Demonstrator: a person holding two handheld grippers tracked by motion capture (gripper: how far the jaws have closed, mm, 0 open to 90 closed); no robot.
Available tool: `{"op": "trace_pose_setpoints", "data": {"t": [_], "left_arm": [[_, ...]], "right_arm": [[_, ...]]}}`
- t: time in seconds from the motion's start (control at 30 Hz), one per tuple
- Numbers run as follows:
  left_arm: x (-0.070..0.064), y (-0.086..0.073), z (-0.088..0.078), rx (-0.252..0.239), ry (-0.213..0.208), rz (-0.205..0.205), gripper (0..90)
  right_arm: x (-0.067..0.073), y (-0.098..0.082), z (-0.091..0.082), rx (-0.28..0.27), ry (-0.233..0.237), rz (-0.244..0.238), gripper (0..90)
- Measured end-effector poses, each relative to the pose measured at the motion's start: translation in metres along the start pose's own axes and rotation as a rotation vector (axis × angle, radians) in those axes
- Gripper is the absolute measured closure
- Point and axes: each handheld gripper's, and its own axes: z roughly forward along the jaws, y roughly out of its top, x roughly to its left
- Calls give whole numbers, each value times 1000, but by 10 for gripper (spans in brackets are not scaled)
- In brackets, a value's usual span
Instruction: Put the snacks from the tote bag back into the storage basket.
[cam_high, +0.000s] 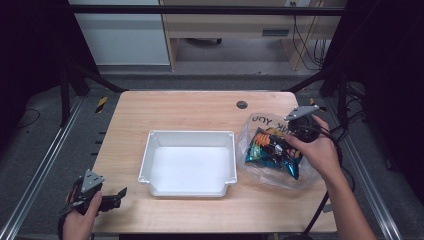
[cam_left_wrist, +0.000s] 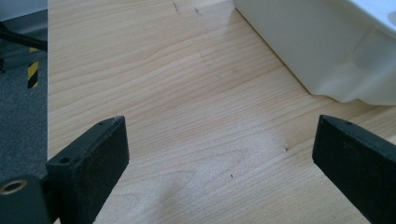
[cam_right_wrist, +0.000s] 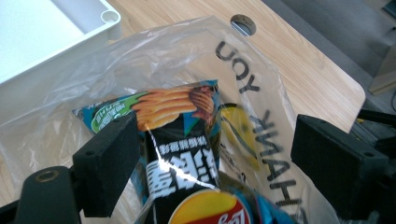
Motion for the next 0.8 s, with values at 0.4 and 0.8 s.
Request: {"op": "trace_pose_setpoints", "data": {"t": [0.4,0.8], "left_arm": [[0,0,1,5,-9,-4,34],[-2,1,3,14,-14,8,34]], "right_arm": [[-1,2,33,161,83,-72,158],[-2,-2,46,210,126,-89,140]]}}
